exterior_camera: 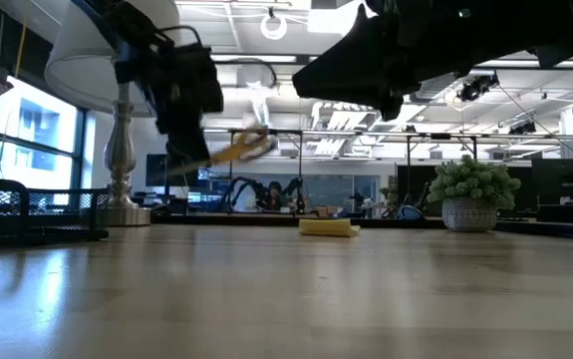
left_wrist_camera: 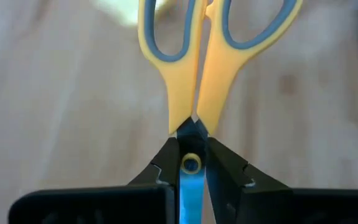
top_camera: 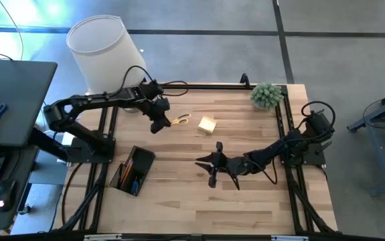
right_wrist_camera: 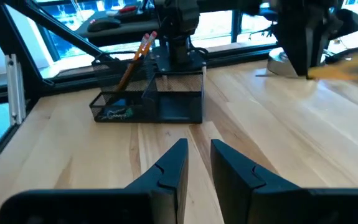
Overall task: Pick and place office supplies into organizer
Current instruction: Put the yellow scissors into the black desk organizer
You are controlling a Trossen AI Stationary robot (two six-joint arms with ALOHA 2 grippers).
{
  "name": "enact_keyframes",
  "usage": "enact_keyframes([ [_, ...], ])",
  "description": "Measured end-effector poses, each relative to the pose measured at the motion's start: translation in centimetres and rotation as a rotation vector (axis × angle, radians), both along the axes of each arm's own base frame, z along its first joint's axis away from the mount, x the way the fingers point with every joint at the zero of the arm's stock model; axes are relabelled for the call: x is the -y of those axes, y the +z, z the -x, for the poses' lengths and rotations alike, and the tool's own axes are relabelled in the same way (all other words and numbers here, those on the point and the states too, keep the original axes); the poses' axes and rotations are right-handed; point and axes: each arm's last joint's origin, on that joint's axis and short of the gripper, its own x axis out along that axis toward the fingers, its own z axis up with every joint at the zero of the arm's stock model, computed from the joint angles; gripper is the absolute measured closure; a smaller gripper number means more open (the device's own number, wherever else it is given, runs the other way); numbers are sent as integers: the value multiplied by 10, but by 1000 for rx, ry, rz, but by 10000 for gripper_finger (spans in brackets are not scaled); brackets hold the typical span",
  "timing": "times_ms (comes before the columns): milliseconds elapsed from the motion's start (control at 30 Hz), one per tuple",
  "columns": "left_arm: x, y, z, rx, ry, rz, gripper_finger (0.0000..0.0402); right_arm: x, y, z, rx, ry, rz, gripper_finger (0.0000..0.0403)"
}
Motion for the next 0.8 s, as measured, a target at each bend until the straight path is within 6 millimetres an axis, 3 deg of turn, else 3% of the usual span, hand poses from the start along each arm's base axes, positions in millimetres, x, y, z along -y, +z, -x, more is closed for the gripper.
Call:
enact_keyframes([
  [233, 18, 32, 8, 184, -127, 38, 356, 2, 18, 4, 32, 16, 135, 341],
  [467, 50, 52, 3, 305, -304, 92, 354, 19, 65, 17, 105, -87, 410, 336],
  [567, 66, 55, -3, 297, -344, 106, 354, 25, 85, 21, 188, -15, 518, 319],
  [667, 81, 54, -9, 267, -371, 116, 354, 27, 98, 16, 237, 99, 589, 290],
  [800, 99, 54, -16, 238, -399, 112, 353, 25, 102, -9, 119, 165, 606, 239],
])
